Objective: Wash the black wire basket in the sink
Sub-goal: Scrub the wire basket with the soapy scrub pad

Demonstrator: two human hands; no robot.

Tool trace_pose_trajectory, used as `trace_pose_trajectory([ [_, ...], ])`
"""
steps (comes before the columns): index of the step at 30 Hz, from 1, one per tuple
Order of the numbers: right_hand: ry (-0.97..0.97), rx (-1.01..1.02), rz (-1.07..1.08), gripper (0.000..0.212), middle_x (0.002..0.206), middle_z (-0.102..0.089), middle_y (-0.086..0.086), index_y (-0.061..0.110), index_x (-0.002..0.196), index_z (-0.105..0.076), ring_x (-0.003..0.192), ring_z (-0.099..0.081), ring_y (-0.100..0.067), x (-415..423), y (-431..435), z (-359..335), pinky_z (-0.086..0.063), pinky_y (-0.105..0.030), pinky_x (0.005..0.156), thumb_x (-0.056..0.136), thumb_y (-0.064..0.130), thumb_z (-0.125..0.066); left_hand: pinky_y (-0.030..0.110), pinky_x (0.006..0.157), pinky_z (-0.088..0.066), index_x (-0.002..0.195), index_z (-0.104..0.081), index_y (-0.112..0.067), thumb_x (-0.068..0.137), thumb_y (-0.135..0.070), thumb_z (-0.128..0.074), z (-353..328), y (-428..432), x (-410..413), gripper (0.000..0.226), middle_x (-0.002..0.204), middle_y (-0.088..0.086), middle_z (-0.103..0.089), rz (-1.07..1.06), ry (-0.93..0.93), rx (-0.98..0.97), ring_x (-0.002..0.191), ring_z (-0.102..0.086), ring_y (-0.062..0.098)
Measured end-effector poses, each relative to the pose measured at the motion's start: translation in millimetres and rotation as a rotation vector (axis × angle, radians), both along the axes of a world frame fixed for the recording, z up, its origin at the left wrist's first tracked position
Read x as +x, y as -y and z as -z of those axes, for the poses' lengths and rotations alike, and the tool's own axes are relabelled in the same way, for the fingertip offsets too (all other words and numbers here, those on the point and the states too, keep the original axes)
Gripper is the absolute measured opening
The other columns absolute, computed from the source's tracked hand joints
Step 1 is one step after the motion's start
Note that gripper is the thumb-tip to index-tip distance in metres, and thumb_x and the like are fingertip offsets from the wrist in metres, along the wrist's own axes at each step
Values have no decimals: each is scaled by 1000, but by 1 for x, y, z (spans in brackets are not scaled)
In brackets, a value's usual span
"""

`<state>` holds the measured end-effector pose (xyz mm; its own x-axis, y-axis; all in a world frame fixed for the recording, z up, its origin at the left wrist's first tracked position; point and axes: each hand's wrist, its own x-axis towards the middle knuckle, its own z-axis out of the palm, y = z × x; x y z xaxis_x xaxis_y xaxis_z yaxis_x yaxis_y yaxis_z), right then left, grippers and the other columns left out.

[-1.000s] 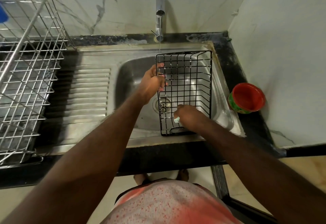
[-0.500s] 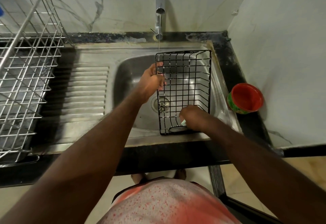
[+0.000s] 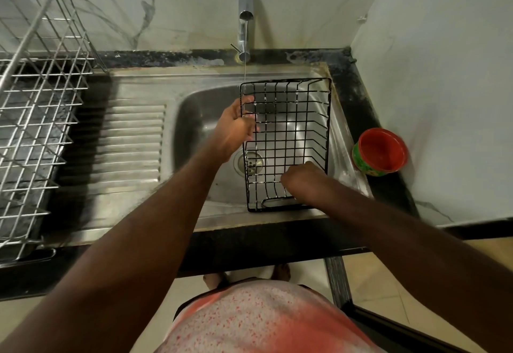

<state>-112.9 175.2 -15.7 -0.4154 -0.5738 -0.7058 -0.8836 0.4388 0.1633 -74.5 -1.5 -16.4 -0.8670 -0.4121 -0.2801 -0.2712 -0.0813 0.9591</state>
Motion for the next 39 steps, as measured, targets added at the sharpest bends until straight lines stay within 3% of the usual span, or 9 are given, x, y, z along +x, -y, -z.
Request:
trace_pose_trajectory([
  [6, 50, -198, -28, 21, 105, -64, -7, 7, 108, -63, 95, -61, -22, 1, -13, -4, -48, -31, 78, 87, 8, -63, 32, 78, -53, 145, -42, -17, 89, 10, -44, -1, -1, 2, 62, 109, 10, -58, 7, 2, -30, 99, -62, 28],
  [10, 105, -253, 27, 21, 106, -65, -7, 9, 106, -65, 100, -59, -23, 1, -17, -6, -43, -29, 77, 87, 14, -65, 29, 74, -52, 146, -41, -15, 88, 11, -43, -3, -1, 3, 64, 107, 8, -57, 4, 1, -39, 98, -61, 26],
  [15, 350, -490, 311, 7, 87, -64, 1, 19, 87, -67, 84, -60, -16, 15, -20, -18, -42, -23, 63, 83, 15, -71, 29, 72, -52, 146, -41, -14, 88, 12, -44, -4, -2, 4, 64, 101, 6, -57, -8, 1, -24, 95, -59, 26],
  [18, 342, -659, 280, 18, 97, -69, 1, 21, 98, -72, 90, -61, -16, 39, -10, -7, -50, -30, 77, 83, 15, -66, 30, 71, -52, 144, -42, -16, 88, 12, -44, -4, -2, 3, 63, 103, 7, -57, -7, -2, -15, 98, -61, 30],
  [22, 309, -620, 49, 18, 98, -68, -6, 12, 97, -74, 93, -60, -22, 61, -6, 7, -47, -34, 83, 86, 15, -60, 36, 67, -59, 143, -43, -18, 88, 13, -43, -7, -2, 4, 64, 114, 10, -55, -15, 6, 42, 112, -62, 39],
  [26, 208, -542, 110, 14, 89, -65, -3, 12, 90, -72, 90, -61, -20, 50, -27, 5, -41, -26, 75, 88, 19, -60, 30, 57, -57, 144, -42, -18, 88, 12, -43, -9, -3, 4, 65, 115, 10, -53, -19, 10, 47, 115, -60, 41],
  [30, 72, -463, 254, 17, 100, -68, -6, 9, 102, -70, 97, -63, -21, 25, -53, -1, -49, -34, 91, 86, 13, -67, 32, 61, -58, 145, -41, -19, 87, 11, -43, -11, -3, 7, 65, 111, 9, -54, -3, 11, 31, 117, -59, 43],
  [33, 3, -426, 287, 21, 104, -66, -7, 10, 106, -67, 99, -63, -22, 29, -55, -2, -50, -35, 91, 86, 10, -66, 29, 58, -56, 147, -38, -18, 88, 11, -43, -13, -4, 8, 65, 108, 7, -54, 12, 4, 9, 108, -60, 35],
  [39, 134, -622, 266, 12, 99, -66, -7, 11, 98, -67, 95, -61, -23, 74, -13, 0, -45, -31, 82, 88, 15, -63, 26, 54, -53, 144, -40, -19, 90, 10, -43, -14, -6, 8, 62, 106, 5, -55, -3, 9, -16, 102, -59, 28],
])
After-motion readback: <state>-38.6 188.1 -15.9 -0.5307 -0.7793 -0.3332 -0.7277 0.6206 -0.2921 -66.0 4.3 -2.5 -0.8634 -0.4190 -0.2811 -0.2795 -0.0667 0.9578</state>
